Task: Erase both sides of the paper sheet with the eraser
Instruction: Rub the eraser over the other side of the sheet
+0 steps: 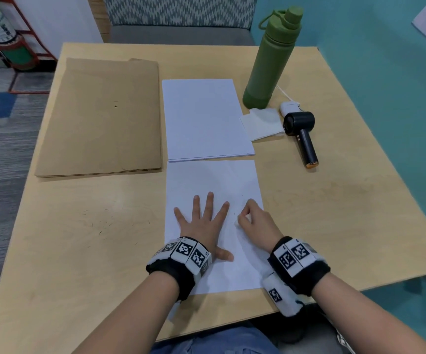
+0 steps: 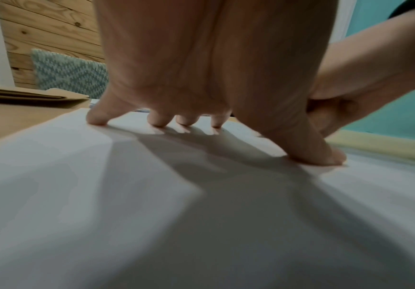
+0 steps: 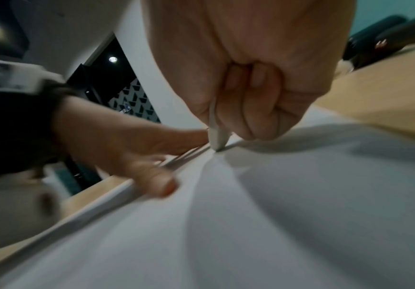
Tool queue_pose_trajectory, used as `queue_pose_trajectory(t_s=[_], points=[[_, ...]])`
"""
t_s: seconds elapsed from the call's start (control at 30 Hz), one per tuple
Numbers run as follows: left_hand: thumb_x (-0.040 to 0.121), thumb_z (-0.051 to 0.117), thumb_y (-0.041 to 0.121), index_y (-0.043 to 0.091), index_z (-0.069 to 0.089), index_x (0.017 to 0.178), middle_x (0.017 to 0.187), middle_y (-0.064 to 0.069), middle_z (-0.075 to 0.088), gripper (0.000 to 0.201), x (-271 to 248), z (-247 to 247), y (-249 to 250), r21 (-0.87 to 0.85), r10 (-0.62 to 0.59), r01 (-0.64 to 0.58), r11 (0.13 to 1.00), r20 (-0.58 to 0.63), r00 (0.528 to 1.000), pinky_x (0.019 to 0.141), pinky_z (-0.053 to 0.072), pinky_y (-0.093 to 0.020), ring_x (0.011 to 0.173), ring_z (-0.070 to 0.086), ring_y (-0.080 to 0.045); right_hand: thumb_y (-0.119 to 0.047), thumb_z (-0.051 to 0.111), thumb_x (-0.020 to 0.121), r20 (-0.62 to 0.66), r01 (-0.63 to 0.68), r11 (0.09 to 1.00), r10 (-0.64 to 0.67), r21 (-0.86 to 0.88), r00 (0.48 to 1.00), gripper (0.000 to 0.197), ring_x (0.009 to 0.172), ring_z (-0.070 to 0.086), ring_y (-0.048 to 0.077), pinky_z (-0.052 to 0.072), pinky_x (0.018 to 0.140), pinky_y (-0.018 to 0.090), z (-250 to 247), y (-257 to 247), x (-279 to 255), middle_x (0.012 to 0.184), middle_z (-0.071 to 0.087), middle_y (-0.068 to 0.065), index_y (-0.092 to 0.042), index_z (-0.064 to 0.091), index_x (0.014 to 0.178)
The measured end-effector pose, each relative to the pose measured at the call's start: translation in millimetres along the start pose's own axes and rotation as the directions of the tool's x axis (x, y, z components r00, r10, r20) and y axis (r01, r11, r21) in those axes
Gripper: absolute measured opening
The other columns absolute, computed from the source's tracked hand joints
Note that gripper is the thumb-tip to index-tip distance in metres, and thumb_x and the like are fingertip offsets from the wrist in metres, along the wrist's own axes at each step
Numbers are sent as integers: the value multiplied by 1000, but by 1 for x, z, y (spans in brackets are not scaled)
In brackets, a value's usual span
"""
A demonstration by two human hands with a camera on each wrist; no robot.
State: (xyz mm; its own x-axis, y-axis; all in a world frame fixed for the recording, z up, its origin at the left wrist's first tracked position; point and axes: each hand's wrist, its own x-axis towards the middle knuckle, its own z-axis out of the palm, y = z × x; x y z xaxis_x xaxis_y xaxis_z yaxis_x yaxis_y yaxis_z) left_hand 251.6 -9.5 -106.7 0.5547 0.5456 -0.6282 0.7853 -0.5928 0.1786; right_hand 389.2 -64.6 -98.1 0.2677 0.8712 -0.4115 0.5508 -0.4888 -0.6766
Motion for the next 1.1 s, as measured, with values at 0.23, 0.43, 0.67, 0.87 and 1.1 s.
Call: queue_pose_trajectory(t_s=[0.23,0.43,0.67,0.87,1.1], points=[[71,63,67,33,-24,145,150,-6,-37,118,0,-1,2,-1,-7,7,1000,4,1000,102,-3,-74,138,-29,-37,-17,44,91,153,66,990,-47,-127,987,12,66,47,19,33,56,24,-3,2,-2,74,52,6,-13,37,81],[71,62,68,33,-24,144,150,-6,-37,119,1,0,2,-8,-6,6,1000,4,1000,102,-4,-74,138,-29,-37,-16,43,91,173,73,993,-56,-91,983,15,55,40,12,31,53,23,8,2,-19,63,44,-2,-15,34,80],[71,61,69,33,-26,144,149,-7,-38,119,3,-2,3,15,-9,9,1000,18,1000,101,-3,-74,138,-29,-38,-16,45,90,-3,-15,998,15,-55,1000,27,57,42,15,32,53,27,-14,6,6,64,46,1,-24,30,69],[71,61,70,32,-26,143,149,-8,-38,120,4,-1,3,13,-7,7,1000,19,1000,101,-3,-75,138,-29,-38,-19,42,91,140,2,996,11,-90,990,13,55,42,15,31,52,28,19,1,-25,66,48,1,-16,34,82],[71,59,71,32,-28,143,148,-7,-39,119,2,-4,3,30,-12,11,999,37,999,101,-3,-74,138,-30,-38,-18,42,91,-29,-24,998,22,-65,999,13,54,42,17,32,51,29,1,4,-13,62,45,0,-14,34,82]])
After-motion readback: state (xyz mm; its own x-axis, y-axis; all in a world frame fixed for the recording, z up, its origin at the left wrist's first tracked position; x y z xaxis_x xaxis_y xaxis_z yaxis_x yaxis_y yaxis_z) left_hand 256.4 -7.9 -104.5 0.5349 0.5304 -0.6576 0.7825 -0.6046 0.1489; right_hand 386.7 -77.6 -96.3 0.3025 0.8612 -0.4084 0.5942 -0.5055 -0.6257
